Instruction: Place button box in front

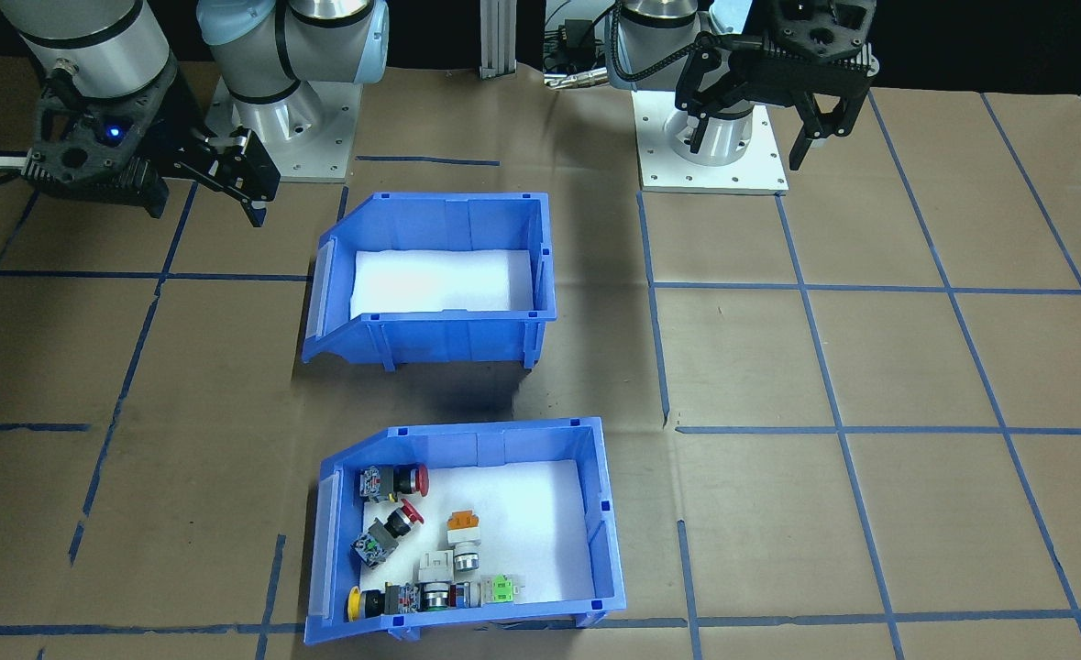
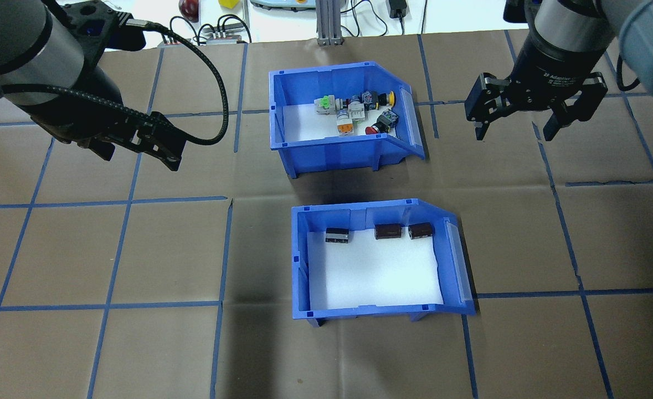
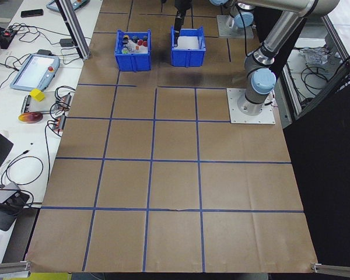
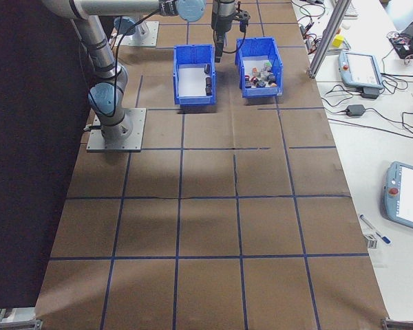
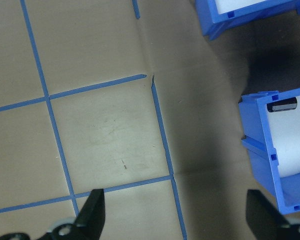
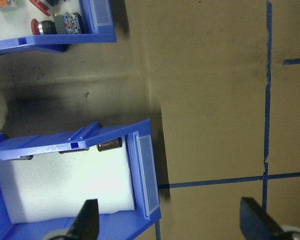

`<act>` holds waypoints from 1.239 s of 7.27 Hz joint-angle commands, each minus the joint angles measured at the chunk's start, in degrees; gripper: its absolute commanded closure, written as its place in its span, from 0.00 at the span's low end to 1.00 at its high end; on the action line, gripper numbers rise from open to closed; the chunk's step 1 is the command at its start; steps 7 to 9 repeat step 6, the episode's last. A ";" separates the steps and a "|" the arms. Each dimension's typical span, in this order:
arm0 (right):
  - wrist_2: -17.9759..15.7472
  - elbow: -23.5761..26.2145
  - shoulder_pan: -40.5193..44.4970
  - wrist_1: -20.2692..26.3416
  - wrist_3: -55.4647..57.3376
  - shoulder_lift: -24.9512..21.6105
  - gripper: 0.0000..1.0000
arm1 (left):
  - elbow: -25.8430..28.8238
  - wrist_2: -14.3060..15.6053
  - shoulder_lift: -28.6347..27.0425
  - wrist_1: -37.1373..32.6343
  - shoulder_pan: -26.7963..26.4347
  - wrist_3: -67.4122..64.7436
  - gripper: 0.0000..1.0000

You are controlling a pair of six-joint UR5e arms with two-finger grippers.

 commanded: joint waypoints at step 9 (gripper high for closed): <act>0.11 -0.06 -0.08 -0.05 -0.06 -0.08 0.00 | 0.76 0.08 -3.18 0.79 0.26 -7.84 0.01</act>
